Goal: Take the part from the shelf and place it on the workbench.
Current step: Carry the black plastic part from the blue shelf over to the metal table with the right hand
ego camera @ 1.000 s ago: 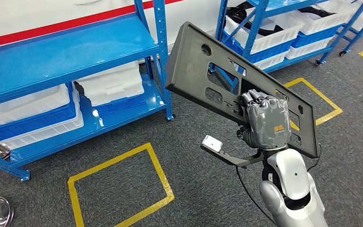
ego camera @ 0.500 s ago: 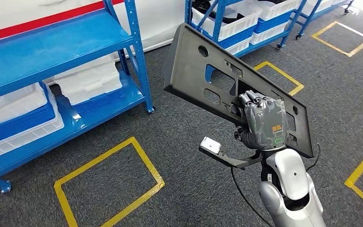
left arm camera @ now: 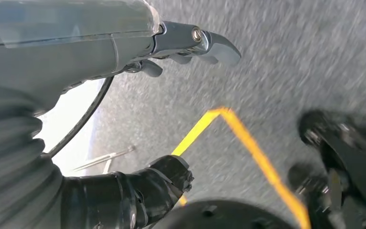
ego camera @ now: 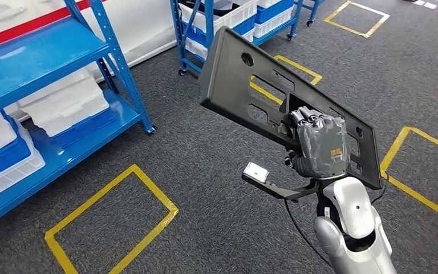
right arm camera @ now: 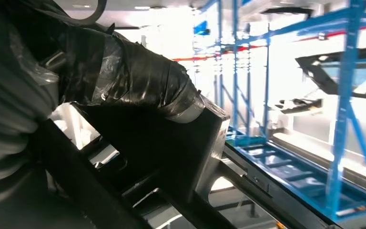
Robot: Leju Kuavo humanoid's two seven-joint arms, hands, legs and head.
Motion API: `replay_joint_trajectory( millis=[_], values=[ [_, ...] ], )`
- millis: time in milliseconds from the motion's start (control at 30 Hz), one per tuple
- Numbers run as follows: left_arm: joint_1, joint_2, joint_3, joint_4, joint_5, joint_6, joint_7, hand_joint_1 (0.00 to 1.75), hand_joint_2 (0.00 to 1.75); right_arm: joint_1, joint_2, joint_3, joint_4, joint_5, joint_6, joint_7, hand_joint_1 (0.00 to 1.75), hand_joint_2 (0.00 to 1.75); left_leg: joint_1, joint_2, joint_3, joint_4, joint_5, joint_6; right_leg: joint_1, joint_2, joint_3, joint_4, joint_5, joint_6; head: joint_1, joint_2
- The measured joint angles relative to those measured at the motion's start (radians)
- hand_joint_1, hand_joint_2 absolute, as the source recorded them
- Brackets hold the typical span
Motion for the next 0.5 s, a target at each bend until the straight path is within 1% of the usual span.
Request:
replay_joint_trajectory(
  millis=[33, 67, 100, 133, 167, 200, 233, 267, 300, 333, 367, 400, 433, 467, 500],
  values=[
    [0.001, -0.001, 0.002, 0.000, -0.001, -0.001, 0.000, 0.00, 1.75, 0.000, 0.000, 0.000, 0.000, 0.000, 0.000, 0.000, 1.75, 1.75, -0.002, -0.004, -0.005, 0.053, -0.016, 0.004, 0.005, 0.013, -0.018, 0.001, 0.015, -0.002, 0.000, 0.000],
    [0.001, -0.001, 0.004, 0.000, -0.003, -0.001, 0.000, 0.00, 1.75, 0.001, 0.000, 0.000, 0.000, 0.000, 0.000, 0.000, 1.75, 1.75, -0.005, -0.005, 0.002, 0.077, -0.008, 0.011, 0.010, 0.026, -0.036, 0.003, 0.029, -0.004, 0.000, 0.000],
    [0.000, -0.001, 0.007, 0.000, -0.004, -0.001, 0.000, 0.00, 1.75, 0.002, 0.000, 0.000, 0.000, -0.001, 0.000, -0.001, 1.75, 1.75, -0.010, -0.009, 0.027, 0.066, 0.018, 0.020, 0.013, 0.040, -0.055, 0.004, 0.044, -0.004, 0.000, 0.000],
    [-0.001, -0.001, 0.010, -0.002, -0.004, -0.001, 0.000, 0.00, 1.75, 0.002, 0.000, 0.000, 0.000, -0.001, 0.000, -0.001, 1.75, 1.75, -0.017, -0.018, 0.071, 0.019, 0.047, 0.031, 0.015, 0.053, -0.072, 0.006, 0.058, -0.004, 0.000, 0.000],
    [-0.002, 0.000, 0.012, -0.003, -0.005, -0.001, 0.000, 0.00, 1.75, 0.002, 0.000, 0.000, 0.000, -0.002, 0.000, -0.001, 1.75, 1.75, -0.025, -0.037, 0.127, -0.056, 0.062, 0.043, 0.015, 0.064, -0.088, 0.007, 0.072, -0.003, 0.000, 0.000],
    [-0.002, 0.001, 0.014, -0.006, -0.005, -0.001, 0.000, 0.00, 1.75, 0.002, 0.000, 0.000, 0.000, -0.002, 0.000, -0.001, 1.75, 1.75, -0.031, -0.057, 0.185, -0.141, 0.062, 0.054, 0.016, 0.075, -0.100, 0.008, 0.084, -0.001, 0.000, 0.000],
    [-0.002, 0.002, 0.015, -0.008, -0.005, 0.000, 0.000, 0.00, 1.75, 0.003, 0.000, 0.000, 0.000, -0.002, 0.000, -0.001, 1.75, 1.75, -0.035, -0.073, 0.227, -0.206, 0.054, 0.060, 0.016, 0.085, -0.106, 0.007, 0.098, 0.003, 0.000, 0.000],
    [-0.003, 0.003, 0.017, -0.009, -0.005, 0.000, 0.000, 0.00, 1.75, 0.003, 0.000, 0.000, 0.000, -0.002, 0.000, -0.001, 1.75, 1.75, -0.037, -0.080, 0.251, -0.250, 0.043, 0.064, 0.014, 0.093, -0.110, 0.003, 0.110, 0.007, 0.000, 0.000],
    [-0.004, 0.003, 0.018, -0.009, -0.005, 0.000, 0.000, 0.00, 1.75, 0.004, 0.000, 0.000, 0.000, -0.002, 0.000, -0.001, 1.75, 1.75, -0.038, -0.074, 0.257, -0.269, 0.046, 0.065, 0.012, 0.103, -0.112, -0.003, 0.124, 0.013, -0.001, 0.000],
    [-0.006, 0.002, 0.019, -0.009, -0.005, 0.000, 0.000, 0.00, 1.75, 0.005, -0.001, 0.000, 0.000, -0.002, 0.000, -0.001, 1.75, 1.75, -0.037, -0.063, 0.252, -0.275, 0.058, 0.067, 0.011, 0.106, -0.113, -0.009, 0.134, 0.017, -0.001, 0.000],
    [-0.008, 0.001, 0.019, -0.010, -0.005, 0.000, 0.000, 0.00, 1.75, 0.005, -0.003, 0.000, 0.000, -0.002, 0.000, -0.001, 1.75, 1.75, -0.036, -0.050, 0.246, -0.283, 0.073, 0.072, 0.011, 0.096, -0.118, -0.006, 0.126, 0.021, -0.002, 0.000],
    [-0.010, 0.000, 0.020, -0.010, -0.005, 0.000, -0.001, 0.00, 1.75, 0.004, -0.004, -0.001, 0.000, -0.003, 0.000, -0.001, 1.75, 1.75, -0.034, -0.035, 0.237, -0.291, 0.091, 0.077, 0.011, 0.078, -0.127, 0.011, 0.096, 0.025, -0.001, 0.000],
    [-0.009, -0.002, 0.021, -0.010, -0.005, 0.000, -0.001, 0.00, 1.75, 0.004, -0.005, -0.001, 0.000, -0.003, 0.001, -0.002, 1.75, 1.75, -0.031, -0.020, 0.225, -0.297, 0.107, 0.080, 0.009, 0.054, -0.138, 0.048, 0.046, 0.030, -0.001, 0.000],
    [-0.009, -0.002, 0.022, -0.010, -0.006, 0.000, -0.001, 0.00, 1.75, 0.003, -0.006, -0.001, 0.000, -0.003, 0.001, -0.002, 1.75, 1.75, -0.031, -0.006, 0.212, -0.298, 0.120, 0.081, 0.004, 0.033, -0.152, 0.104, -0.013, 0.037, -0.001, 0.000],
    [-0.007, -0.002, 0.024, -0.010, -0.006, 0.000, -0.001, 0.00, 1.75, 0.003, -0.006, -0.001, 0.000, -0.004, 0.001, -0.002, 1.75, 1.75, -0.031, 0.009, 0.197, -0.297, 0.132, 0.080, -0.004, 0.021, -0.164, 0.170, -0.058, 0.045, 0.000, 0.000]
  ],
)
